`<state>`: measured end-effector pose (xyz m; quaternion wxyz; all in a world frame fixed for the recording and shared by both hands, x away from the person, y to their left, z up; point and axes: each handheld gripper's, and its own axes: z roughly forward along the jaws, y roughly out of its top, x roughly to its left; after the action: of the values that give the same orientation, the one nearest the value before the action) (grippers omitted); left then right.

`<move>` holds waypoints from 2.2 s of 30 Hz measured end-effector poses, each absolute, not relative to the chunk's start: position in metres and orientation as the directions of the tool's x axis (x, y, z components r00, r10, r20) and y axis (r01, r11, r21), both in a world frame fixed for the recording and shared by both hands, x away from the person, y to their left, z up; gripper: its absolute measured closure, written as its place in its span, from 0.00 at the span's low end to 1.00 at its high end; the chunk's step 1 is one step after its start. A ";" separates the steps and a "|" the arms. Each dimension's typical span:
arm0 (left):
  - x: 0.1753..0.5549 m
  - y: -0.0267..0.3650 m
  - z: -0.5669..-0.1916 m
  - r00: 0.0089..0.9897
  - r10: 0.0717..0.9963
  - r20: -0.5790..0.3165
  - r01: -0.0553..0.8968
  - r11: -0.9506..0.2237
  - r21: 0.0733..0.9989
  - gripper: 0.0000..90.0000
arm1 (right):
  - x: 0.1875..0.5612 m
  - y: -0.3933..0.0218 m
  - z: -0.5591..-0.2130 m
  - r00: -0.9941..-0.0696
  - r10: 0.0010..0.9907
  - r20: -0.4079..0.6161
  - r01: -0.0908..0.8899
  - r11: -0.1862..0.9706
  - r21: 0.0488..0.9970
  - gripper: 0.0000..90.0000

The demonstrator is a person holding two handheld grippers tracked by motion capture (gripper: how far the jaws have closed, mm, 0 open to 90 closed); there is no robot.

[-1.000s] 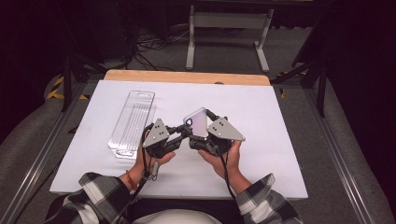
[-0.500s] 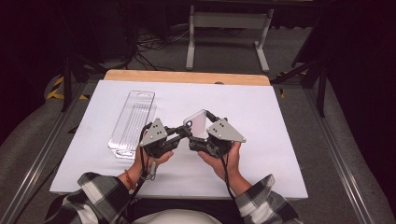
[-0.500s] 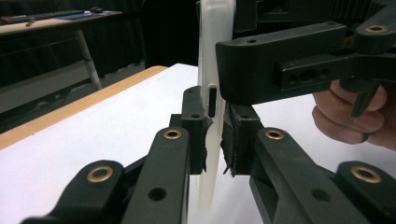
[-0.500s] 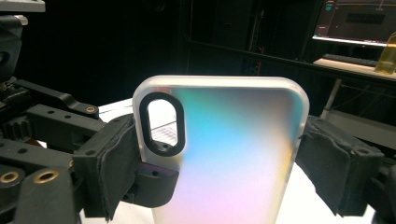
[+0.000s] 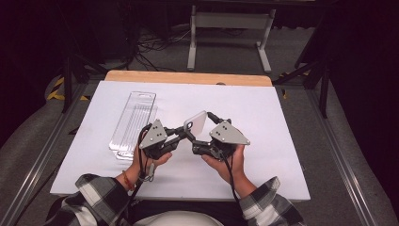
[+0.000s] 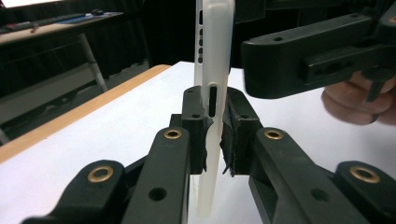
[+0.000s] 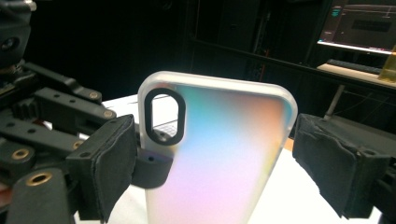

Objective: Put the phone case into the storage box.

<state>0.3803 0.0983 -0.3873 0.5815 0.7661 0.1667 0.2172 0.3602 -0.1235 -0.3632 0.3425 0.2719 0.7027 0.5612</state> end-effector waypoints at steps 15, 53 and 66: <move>0.379 0.115 -0.376 0.845 0.509 0.168 -0.025 -0.276 0.961 0.90 | 0.353 -0.143 -0.363 -0.615 0.755 -0.228 -0.033 0.264 0.964 0.16; 0.382 0.152 -0.358 0.817 0.549 0.176 -0.040 -0.250 0.967 0.90 | 0.351 -0.176 -0.398 -0.583 0.755 -0.300 0.019 0.382 0.924 0.08; 0.389 0.172 -0.351 0.813 0.558 0.164 -0.032 -0.238 0.971 0.90 | 0.350 -0.188 -0.404 -0.575 0.763 -0.294 0.044 0.387 0.921 0.08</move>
<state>0.3886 0.1716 -0.3505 0.5914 0.7462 0.1763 0.2495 0.3502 -0.1883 -0.4041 0.3728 0.2710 0.7448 0.4826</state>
